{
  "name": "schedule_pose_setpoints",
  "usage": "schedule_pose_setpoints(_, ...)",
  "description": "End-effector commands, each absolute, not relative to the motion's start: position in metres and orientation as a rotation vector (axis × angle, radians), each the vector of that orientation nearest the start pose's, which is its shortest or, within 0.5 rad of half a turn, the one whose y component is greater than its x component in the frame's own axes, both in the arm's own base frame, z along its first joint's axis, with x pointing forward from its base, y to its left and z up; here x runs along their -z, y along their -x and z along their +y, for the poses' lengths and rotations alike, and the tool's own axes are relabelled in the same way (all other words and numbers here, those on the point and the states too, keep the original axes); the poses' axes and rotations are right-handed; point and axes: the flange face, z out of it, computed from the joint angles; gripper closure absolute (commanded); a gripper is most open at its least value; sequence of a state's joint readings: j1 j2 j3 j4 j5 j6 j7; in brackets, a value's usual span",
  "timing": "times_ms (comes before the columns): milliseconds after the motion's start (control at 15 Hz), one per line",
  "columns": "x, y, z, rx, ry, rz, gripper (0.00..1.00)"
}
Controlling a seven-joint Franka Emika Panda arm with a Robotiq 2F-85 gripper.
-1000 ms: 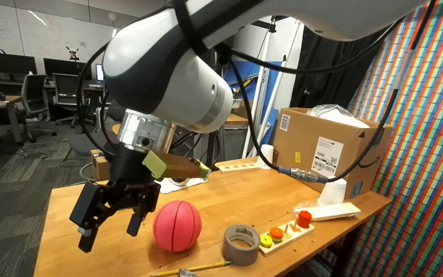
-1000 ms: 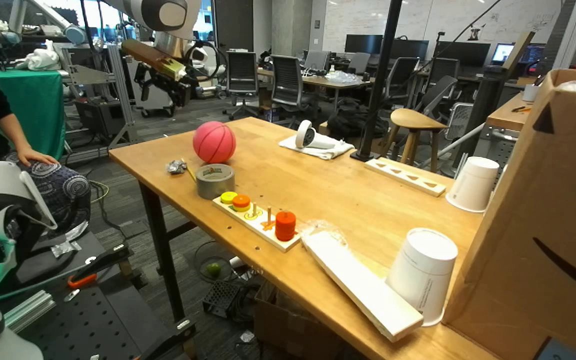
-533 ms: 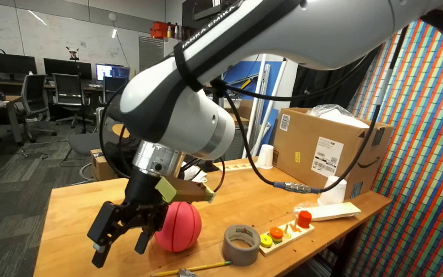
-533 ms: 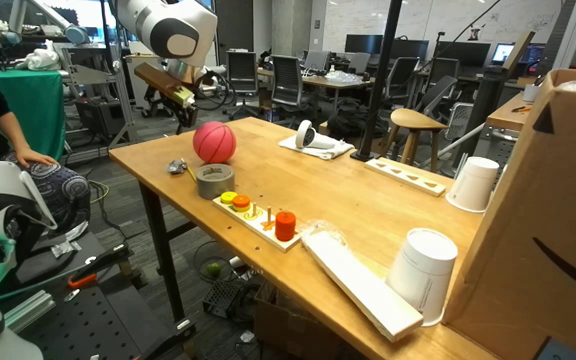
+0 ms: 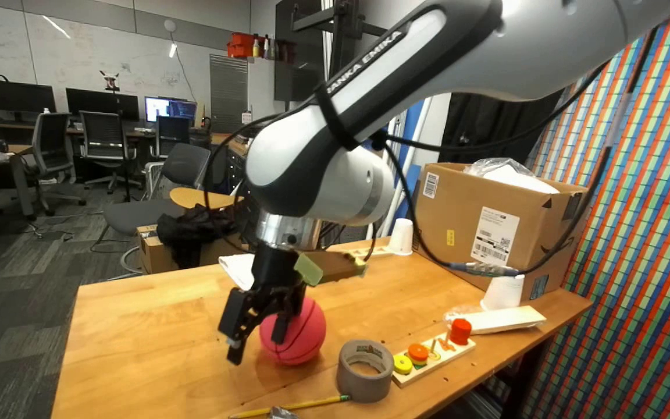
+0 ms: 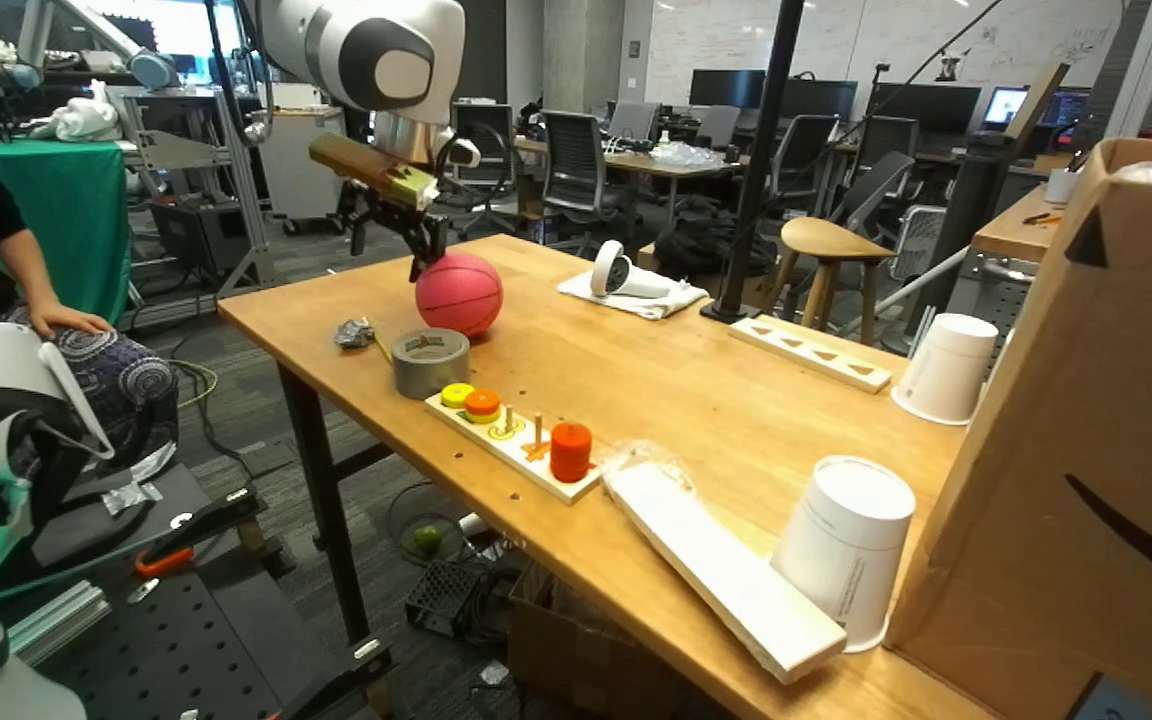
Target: Move the ball to the right
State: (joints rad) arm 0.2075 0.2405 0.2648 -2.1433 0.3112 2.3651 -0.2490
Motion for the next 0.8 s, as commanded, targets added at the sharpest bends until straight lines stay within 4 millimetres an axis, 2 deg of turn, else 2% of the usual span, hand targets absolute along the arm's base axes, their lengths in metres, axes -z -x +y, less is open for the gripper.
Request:
schedule_pose_setpoints(0, -0.355, -0.482, 0.192, -0.033, 2.992, -0.635, 0.00)
schedule_pose_setpoints(133, -0.390, -0.472, 0.160, -0.023, 3.119, -0.601, 0.00)
schedule_pose_setpoints(200, -0.409, -0.465, 0.150, -0.021, 3.185, -0.585, 0.00)
schedule_pose_setpoints(267, -0.422, -0.461, 0.151, -0.017, 3.249, -0.577, 0.00)
schedule_pose_setpoints(333, -0.430, -0.459, 0.157, -0.012, 3.312, -0.574, 0.00)
schedule_pose_setpoints(467, -0.437, -0.455, 0.187, -0.011, 3.315, -0.625, 0.00)
schedule_pose_setpoints(600, -0.432, -0.449, 0.220, -0.016, 3.279, -0.677, 0.00)
schedule_pose_setpoints(733, -0.424, -0.444, 0.242, -0.034, 3.245, -0.727, 0.00)
